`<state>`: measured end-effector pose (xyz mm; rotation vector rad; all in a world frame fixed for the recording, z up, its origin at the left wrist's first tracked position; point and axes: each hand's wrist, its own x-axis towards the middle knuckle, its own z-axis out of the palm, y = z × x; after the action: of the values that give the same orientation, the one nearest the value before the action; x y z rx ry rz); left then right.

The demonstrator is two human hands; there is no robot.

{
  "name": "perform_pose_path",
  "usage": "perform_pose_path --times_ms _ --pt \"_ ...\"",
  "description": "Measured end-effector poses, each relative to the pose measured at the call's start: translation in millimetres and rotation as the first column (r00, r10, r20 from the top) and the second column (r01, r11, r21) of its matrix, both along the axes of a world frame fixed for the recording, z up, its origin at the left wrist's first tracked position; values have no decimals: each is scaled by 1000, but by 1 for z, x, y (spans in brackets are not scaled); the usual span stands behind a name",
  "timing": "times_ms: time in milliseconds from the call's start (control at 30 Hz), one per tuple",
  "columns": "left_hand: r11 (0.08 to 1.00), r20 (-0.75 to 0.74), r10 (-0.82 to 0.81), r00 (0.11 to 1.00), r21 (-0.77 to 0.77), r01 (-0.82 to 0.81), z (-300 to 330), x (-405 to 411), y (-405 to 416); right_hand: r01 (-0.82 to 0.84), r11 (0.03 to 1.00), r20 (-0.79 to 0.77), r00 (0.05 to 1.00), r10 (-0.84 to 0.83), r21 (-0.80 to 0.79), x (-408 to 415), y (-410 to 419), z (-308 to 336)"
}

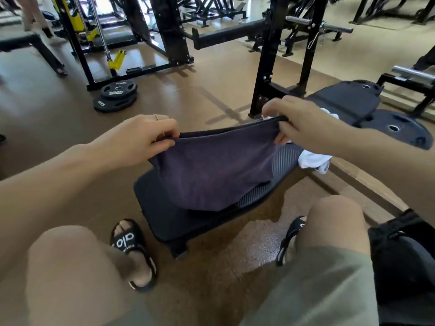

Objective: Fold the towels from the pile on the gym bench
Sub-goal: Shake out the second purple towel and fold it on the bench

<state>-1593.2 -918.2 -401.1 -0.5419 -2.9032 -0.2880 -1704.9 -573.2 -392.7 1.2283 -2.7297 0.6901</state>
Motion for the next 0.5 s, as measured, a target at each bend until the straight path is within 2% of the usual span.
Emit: perform_pose_path --times_ms 100,267,333,500 --pt "999 9 -30 999 13 30 -4 -6 -17 -58 995 17 998 57 85 -3 -12 -6" --pt "998 -2 -57 998 -20 57 -4 -16 -36 -44 996 30 999 42 77 -10 -26 -9" --pt "998 -6 -55 998 -37 55 -3 -16 -41 2 999 52 999 -4 48 -10 -30 -9" --pt "991 1 -33 999 -133 33 2 -12 -50 134 983 236 966 -102 -125 -12 -34 0"
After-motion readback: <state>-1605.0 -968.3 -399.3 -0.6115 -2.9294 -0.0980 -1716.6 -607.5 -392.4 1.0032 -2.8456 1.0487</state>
